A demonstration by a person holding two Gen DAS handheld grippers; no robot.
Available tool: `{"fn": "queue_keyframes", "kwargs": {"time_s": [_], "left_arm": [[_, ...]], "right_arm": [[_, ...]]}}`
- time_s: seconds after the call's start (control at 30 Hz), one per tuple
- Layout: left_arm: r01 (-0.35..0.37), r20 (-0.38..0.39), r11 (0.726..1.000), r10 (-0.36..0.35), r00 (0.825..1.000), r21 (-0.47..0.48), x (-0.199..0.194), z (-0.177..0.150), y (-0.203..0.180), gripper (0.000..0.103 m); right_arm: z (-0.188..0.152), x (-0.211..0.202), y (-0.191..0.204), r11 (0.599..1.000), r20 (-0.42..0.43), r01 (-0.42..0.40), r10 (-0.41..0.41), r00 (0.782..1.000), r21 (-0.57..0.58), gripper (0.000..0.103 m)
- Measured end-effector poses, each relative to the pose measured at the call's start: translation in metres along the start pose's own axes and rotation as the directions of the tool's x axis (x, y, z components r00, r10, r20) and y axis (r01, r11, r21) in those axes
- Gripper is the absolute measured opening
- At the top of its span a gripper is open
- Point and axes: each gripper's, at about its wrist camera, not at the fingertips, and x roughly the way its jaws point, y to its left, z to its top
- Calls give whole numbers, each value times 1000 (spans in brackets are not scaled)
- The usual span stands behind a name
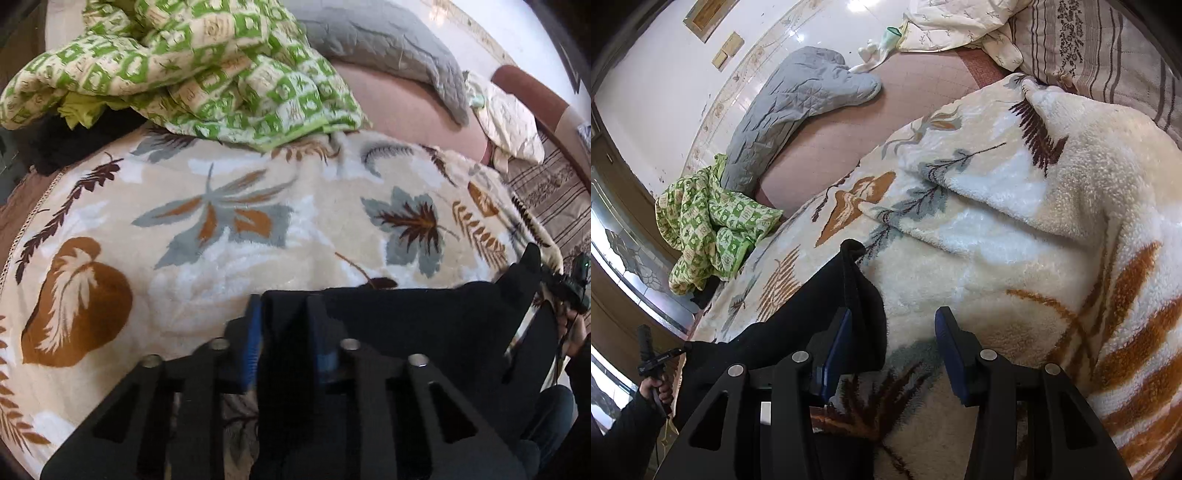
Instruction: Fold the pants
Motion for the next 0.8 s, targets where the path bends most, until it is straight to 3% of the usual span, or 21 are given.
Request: {"fn": "queue_keyframes", "kwargs": {"time_s": [0.1, 0.23, 0.4, 0.53, 0.67, 0.73, 0.8], "left_arm": [[46, 20, 999, -46, 999, 23, -7, -1, -11, 7], [48, -12, 996, -47, 999, 80, -1, -1, -29, 6], [-27, -6, 997, 28, 1000, 66, 3, 1, -25, 3], [-92, 54, 996, 92, 994, -6, -12, -1, -11, 3], [-166, 163, 970, 195, 967, -177, -35, -3, 19, 3], [-205, 167, 947, 250, 954, -246, -36, -9, 30, 3], [-203, 133, 941, 245, 960, -273, -26, -14, 35, 3]], "right_arm": [[-1, 0, 0, 1000, -2, 1, -1, 1000, -3, 49], [-1, 1, 1, 1000, -4, 5, -5, 1000, -7, 50], [-1, 0, 1, 1000, -4, 5, -5, 1000, -5, 50], [10, 0, 17, 998, -30, 53, -54, 998, -45, 52], [38, -2, 43, 996, -29, -25, 23, 999, -87, 53], [47, 4, 52, 994, -46, -27, 22, 999, -108, 54], [51, 19, 57, 994, -102, -28, 17, 995, -103, 56]]}}
